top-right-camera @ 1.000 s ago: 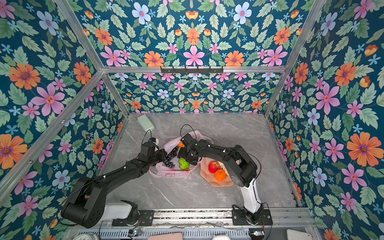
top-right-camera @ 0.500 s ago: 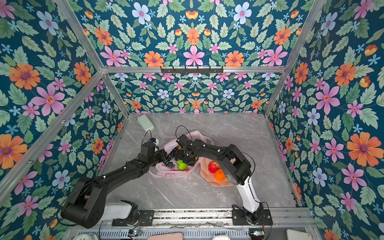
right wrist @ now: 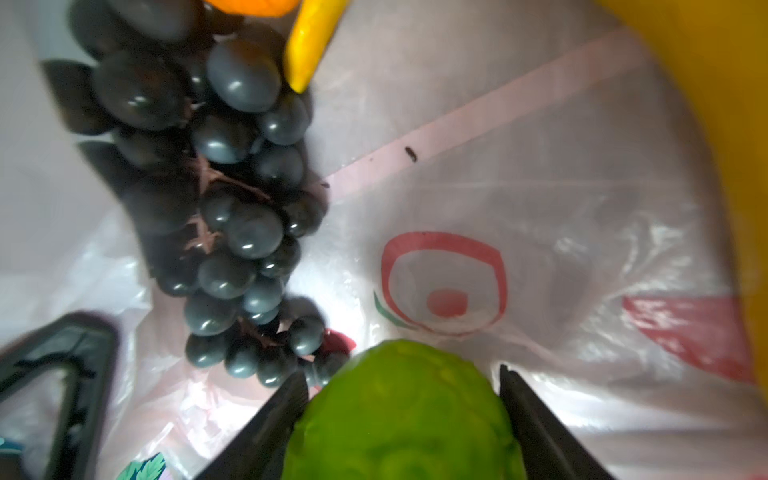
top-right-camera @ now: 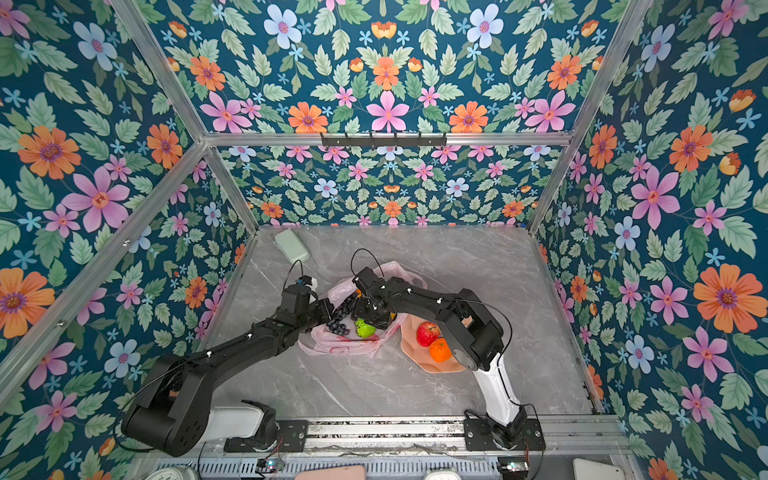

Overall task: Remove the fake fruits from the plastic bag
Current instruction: 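Lift the green fruit out and carry it toward the peach bowl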

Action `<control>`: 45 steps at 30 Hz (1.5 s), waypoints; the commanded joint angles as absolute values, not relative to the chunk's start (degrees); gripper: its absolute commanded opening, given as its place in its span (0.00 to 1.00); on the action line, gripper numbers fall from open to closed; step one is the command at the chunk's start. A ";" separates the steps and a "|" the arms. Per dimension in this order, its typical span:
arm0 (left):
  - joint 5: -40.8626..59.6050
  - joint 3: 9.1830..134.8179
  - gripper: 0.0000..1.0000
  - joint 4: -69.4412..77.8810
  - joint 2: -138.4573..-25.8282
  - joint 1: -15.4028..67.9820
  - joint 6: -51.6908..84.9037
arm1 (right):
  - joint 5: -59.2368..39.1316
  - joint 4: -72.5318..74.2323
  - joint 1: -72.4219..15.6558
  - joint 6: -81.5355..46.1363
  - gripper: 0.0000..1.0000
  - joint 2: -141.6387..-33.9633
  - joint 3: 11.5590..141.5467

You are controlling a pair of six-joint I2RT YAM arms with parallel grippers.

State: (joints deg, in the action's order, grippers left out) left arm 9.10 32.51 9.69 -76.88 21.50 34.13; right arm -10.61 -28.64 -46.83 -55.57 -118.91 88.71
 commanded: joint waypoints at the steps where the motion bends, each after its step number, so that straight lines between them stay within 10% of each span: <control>1: 8.99 32.65 0.00 10.57 -76.76 21.53 33.93 | -7.17 -32.42 -47.00 -52.52 0.69 -117.05 89.84; 19: 8.26 33.57 0.00 9.89 -76.95 21.49 33.40 | 15.62 -53.19 -44.79 -39.13 0.67 -99.08 85.58; 45: 7.64 33.84 0.00 8.26 -75.59 21.53 33.13 | 42.09 -45.51 -43.49 -44.92 0.65 -103.46 78.45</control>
State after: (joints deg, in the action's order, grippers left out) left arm 8.21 33.50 8.95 -75.88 21.50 33.91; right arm 38.26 -46.54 -43.44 -43.64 -102.83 78.24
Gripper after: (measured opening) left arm 0.051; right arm 0.667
